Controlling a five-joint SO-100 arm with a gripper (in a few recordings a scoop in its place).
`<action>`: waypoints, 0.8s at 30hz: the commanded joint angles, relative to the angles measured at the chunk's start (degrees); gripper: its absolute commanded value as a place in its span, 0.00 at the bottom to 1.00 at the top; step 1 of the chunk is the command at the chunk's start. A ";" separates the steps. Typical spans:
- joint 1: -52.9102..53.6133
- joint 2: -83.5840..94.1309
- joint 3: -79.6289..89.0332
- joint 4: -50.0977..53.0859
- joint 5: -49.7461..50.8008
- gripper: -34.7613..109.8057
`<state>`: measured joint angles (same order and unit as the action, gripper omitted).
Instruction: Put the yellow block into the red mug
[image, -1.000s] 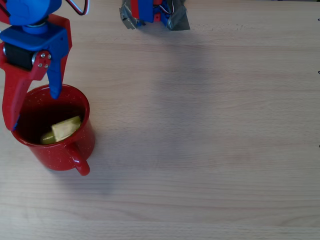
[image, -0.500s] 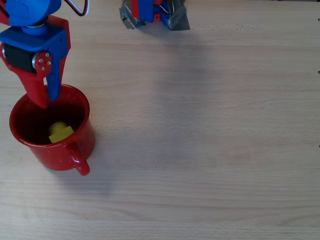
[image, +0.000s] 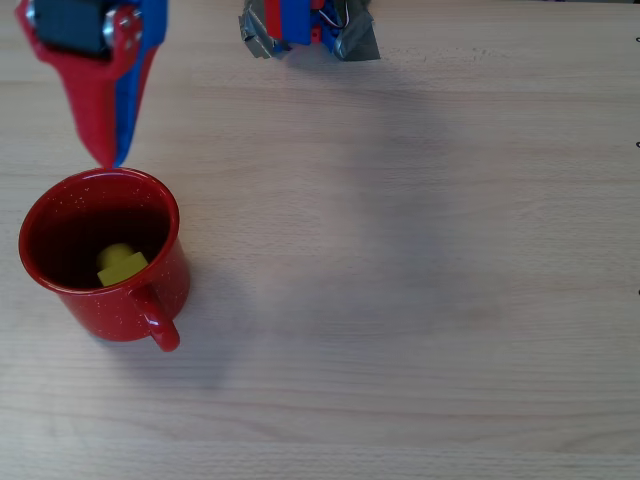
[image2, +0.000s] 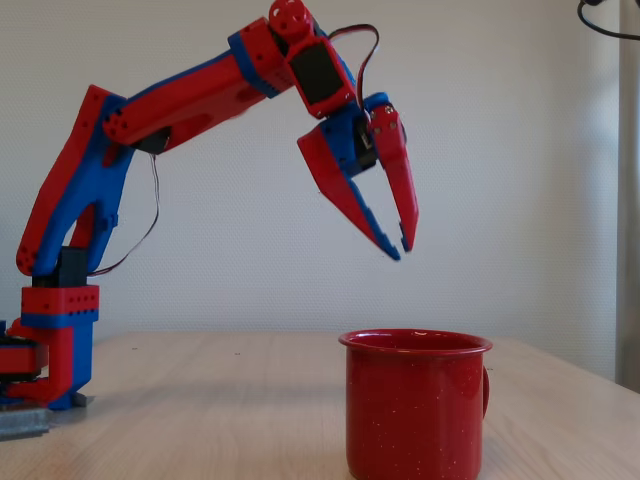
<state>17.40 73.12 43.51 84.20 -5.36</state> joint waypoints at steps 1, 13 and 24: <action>-1.49 10.72 1.85 -1.23 -0.35 0.24; -11.69 33.84 23.47 -3.08 3.96 0.24; -14.06 56.87 54.14 -10.28 3.96 0.24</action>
<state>3.87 124.80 95.54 75.50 -1.67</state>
